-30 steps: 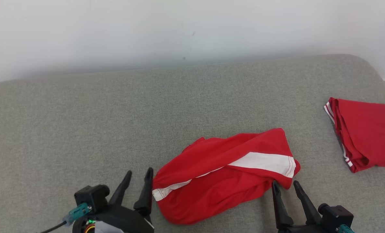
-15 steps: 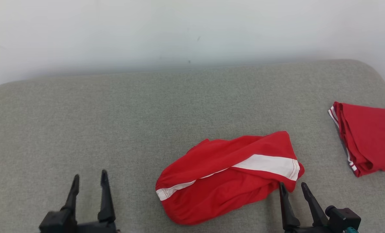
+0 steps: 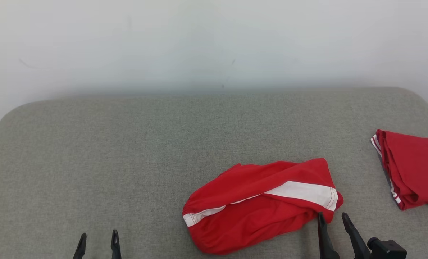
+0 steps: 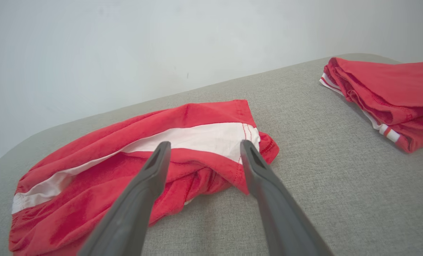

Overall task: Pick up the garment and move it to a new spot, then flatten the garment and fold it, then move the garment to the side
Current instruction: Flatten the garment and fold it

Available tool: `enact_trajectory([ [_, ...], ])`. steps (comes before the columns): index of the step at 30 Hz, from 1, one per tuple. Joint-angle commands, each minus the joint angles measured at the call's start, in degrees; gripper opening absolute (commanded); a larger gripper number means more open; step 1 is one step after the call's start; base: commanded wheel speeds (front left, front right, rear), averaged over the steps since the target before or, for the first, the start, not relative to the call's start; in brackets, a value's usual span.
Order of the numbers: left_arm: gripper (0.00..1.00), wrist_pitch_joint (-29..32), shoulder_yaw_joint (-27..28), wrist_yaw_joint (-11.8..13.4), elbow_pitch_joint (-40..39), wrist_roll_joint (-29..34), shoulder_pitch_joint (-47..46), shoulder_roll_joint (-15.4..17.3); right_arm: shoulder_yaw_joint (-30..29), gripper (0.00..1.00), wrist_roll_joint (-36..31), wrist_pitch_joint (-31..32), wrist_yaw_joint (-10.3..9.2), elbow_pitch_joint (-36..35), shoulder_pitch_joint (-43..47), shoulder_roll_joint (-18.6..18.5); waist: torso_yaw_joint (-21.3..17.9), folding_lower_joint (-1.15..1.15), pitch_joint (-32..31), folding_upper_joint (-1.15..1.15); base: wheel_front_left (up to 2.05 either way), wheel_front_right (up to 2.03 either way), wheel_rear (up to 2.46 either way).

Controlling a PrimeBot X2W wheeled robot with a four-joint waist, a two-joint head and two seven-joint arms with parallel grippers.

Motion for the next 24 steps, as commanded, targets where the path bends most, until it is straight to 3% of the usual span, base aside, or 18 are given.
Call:
enact_trajectory([
  [1,1.0,-0.2,0.6,-0.5,0.2,0.6,1.1,-0.3,-0.1,1.0,-0.2,0.0,-0.16,-0.1,0.7,0.1,0.1,0.0,-0.4,0.0,0.0,0.0,0.0],
  [8,1.0,-0.2,2.1,-3.3,2.2,3.6,2.6,-1.2,-0.8,1.0,-1.0,0.4,-0.16,-0.7,1.9,0.1,-0.1,0.0,-1.0,0.0,0.0,0.0,0.0],
  [24,1.0,-0.2,4.0,-5.1,4.8,4.8,1.7,-2.3,-0.9,1.0,-1.6,1.5,-0.16,-2.3,2.4,0.1,-1.5,0.0,-0.3,0.0,0.0,0.0,0.0],
])
